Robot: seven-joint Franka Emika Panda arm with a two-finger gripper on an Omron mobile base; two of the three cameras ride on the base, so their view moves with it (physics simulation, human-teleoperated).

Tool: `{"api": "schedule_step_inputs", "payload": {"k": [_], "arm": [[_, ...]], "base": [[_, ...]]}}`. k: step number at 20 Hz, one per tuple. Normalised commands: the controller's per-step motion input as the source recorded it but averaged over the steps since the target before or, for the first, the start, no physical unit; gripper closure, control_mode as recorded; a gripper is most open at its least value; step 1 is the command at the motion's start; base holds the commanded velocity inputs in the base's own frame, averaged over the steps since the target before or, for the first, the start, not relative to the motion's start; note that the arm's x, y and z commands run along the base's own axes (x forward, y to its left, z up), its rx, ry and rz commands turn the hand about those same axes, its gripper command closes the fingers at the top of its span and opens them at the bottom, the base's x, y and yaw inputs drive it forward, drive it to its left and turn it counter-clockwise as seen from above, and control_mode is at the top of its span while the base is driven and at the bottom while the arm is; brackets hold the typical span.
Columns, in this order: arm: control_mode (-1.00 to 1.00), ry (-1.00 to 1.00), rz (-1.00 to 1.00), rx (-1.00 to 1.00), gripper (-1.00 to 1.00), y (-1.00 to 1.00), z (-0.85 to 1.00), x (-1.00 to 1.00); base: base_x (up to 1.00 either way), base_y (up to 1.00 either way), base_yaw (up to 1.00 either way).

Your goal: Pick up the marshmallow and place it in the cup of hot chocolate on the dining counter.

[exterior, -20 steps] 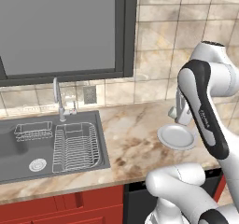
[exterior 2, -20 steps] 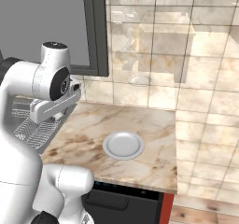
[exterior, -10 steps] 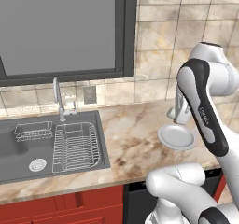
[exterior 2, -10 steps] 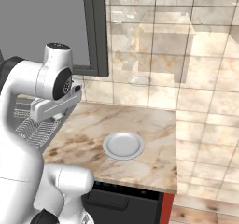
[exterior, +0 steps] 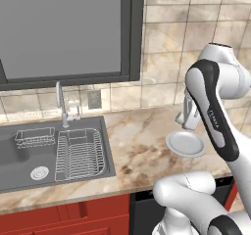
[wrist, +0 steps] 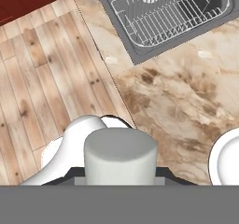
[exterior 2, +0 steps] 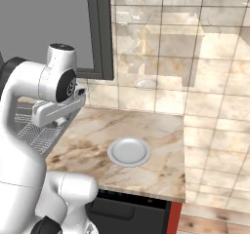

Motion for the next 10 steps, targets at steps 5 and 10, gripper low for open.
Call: {"api": "schedule_step_inputs", "payload": {"k": [5,10], "arm": [[-1.0,0.0,0.0,0.0,1.0,0.0,0.0,0.0],[1.0,0.0,0.0,0.0,1.0,0.0,-0.02,-0.07]], "base": [[0.0,0.0,0.0],[-0.37,0.07,0.05]]}}
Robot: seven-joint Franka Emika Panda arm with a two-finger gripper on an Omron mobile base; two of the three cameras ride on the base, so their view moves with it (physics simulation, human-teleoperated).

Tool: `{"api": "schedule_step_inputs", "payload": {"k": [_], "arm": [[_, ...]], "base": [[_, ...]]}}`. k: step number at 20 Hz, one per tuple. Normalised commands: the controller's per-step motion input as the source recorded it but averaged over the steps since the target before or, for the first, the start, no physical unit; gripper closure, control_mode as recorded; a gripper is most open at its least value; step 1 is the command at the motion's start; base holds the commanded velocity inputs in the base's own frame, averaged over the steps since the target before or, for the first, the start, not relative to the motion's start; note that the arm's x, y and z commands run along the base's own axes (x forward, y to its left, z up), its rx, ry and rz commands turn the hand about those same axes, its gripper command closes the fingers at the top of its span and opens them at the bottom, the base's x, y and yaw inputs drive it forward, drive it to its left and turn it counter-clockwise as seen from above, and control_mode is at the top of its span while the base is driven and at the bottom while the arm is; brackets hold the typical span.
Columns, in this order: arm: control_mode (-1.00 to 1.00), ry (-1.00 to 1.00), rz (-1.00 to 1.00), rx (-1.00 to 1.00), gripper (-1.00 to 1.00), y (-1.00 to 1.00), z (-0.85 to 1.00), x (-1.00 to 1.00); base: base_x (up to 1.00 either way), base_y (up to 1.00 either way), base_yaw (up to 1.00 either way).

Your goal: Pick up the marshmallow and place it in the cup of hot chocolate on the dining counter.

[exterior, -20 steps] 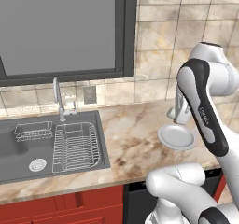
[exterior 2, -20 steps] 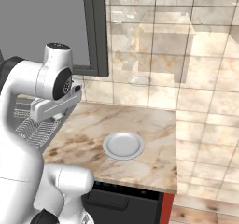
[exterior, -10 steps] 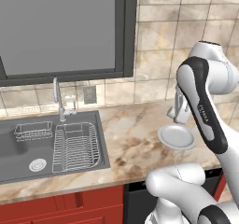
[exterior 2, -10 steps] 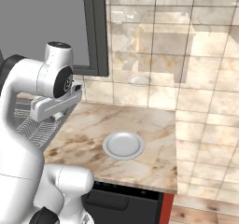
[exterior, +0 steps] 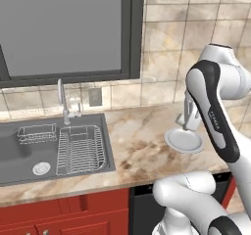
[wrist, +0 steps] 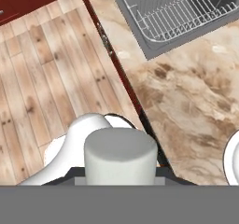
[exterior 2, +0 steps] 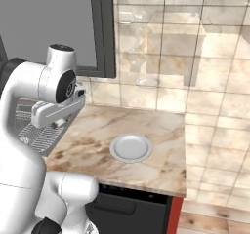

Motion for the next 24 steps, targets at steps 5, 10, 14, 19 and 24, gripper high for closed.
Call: {"api": "schedule_step_inputs", "payload": {"k": [5,10,14,19,24], "arm": [[1.0,0.0,0.0,0.0,1.0,0.0,0.0,0.0],[1.0,0.0,0.0,0.0,1.0,0.0,0.0,0.0],[1.0,0.0,0.0,0.0,1.0,0.0,0.0,0.0],[1.0,0.0,0.0,0.0,1.0,0.0,0.0,0.0],[1.0,0.0,0.0,0.0,1.0,0.0,0.0,0.0]], "base": [[-0.91,0.26,0.14],[-0.97,0.35,0.24],[-0.95,0.52,0.25],[-0.52,0.16,0.57],[-0.3,0.18,1.0]]}}
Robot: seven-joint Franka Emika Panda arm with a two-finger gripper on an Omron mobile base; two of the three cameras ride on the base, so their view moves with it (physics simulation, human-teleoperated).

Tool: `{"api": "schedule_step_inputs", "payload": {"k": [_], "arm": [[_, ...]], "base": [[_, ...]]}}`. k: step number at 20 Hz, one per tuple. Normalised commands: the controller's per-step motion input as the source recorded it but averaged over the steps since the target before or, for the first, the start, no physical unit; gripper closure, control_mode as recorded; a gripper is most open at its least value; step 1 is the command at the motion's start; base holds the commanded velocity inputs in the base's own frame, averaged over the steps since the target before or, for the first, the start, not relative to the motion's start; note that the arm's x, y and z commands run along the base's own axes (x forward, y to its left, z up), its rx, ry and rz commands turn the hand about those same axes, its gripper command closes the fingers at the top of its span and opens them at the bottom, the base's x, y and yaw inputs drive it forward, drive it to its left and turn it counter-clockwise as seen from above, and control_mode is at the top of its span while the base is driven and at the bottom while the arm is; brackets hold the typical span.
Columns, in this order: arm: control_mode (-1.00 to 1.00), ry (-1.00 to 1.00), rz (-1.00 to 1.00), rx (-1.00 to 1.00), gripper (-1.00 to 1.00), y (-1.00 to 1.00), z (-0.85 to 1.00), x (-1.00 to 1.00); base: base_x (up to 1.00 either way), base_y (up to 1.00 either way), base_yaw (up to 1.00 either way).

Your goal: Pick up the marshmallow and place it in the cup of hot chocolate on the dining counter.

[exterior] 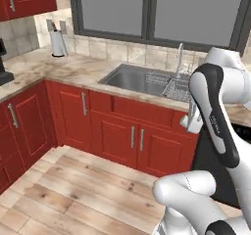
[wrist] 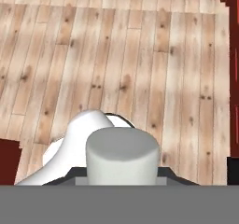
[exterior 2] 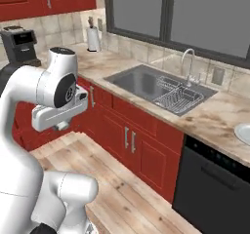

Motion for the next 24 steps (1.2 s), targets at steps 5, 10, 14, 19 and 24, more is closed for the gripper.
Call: {"api": "schedule_step_inputs", "payload": {"k": [5,10,14,19,24], "arm": [[1.0,0.0,0.0,0.0,1.0,0.0,0.0,0.0],[1.0,0.0,0.0,0.0,1.0,0.0,0.0,0.0],[1.0,0.0,0.0,0.0,1.0,0.0,0.0,0.0],[1.0,0.0,0.0,0.0,1.0,0.0,0.0,0.0],[1.0,0.0,0.0,0.0,1.0,0.0,0.0,0.0]], "base": [[-0.29,0.07,1.0],[-0.29,0.05,1.0],[-0.02,0.0,0.97],[0.0,0.12,0.81],[0.0,0.26,0.82]]}}
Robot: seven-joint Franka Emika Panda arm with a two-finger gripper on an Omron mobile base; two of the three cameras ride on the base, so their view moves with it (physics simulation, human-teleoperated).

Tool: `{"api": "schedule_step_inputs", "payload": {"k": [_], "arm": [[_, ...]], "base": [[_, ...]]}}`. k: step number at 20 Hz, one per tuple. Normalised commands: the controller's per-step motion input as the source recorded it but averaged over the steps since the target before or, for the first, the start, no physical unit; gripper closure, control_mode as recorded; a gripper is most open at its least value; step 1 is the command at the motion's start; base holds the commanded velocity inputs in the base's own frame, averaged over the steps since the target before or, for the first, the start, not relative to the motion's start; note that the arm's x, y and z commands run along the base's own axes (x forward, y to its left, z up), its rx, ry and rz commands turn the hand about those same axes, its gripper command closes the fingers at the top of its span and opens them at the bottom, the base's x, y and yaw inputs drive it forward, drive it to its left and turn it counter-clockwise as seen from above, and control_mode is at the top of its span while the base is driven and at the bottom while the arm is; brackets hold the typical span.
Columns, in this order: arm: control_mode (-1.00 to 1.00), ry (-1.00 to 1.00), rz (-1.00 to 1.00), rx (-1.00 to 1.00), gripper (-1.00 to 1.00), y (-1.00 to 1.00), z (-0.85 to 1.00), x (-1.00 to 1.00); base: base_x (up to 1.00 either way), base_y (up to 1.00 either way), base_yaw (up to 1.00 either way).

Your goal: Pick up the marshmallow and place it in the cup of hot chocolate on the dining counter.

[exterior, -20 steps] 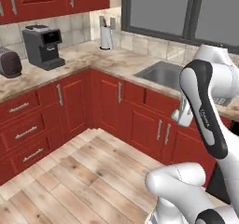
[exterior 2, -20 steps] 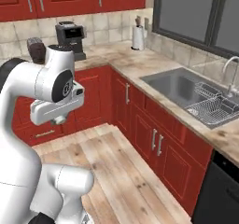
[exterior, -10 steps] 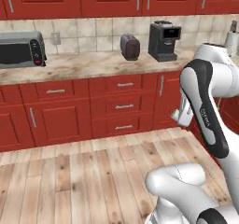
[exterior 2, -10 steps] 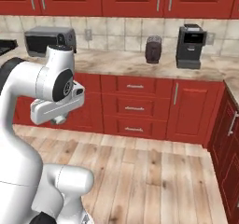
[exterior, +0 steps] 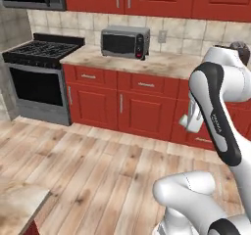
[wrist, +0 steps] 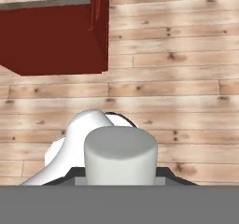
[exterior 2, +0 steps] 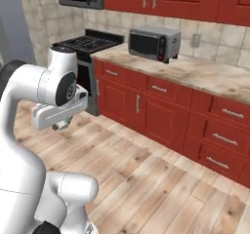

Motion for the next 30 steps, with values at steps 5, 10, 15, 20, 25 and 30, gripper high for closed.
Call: {"api": "schedule_step_inputs", "payload": {"k": [5,10,15,20,25,30], "arm": [[1.0,0.0,0.0,0.0,1.0,0.0,0.0,0.0],[1.0,0.0,0.0,0.0,1.0,0.0,0.0,0.0],[1.0,0.0,0.0,0.0,1.0,0.0,0.0,0.0],[1.0,0.0,0.0,0.0,1.0,0.0,0.0,0.0],[1.0,0.0,0.0,0.0,1.0,0.0,0.0,0.0],[1.0,0.0,0.0,0.0,1.0,0.0,0.0,0.0]], "base": [[0.0,0.13,0.84],[0.08,0.03,0.82],[0.16,0.0,0.61],[0.04,-0.04,0.41],[0.0,-0.03,0.26],[0.02,0.18,0.16]]}}
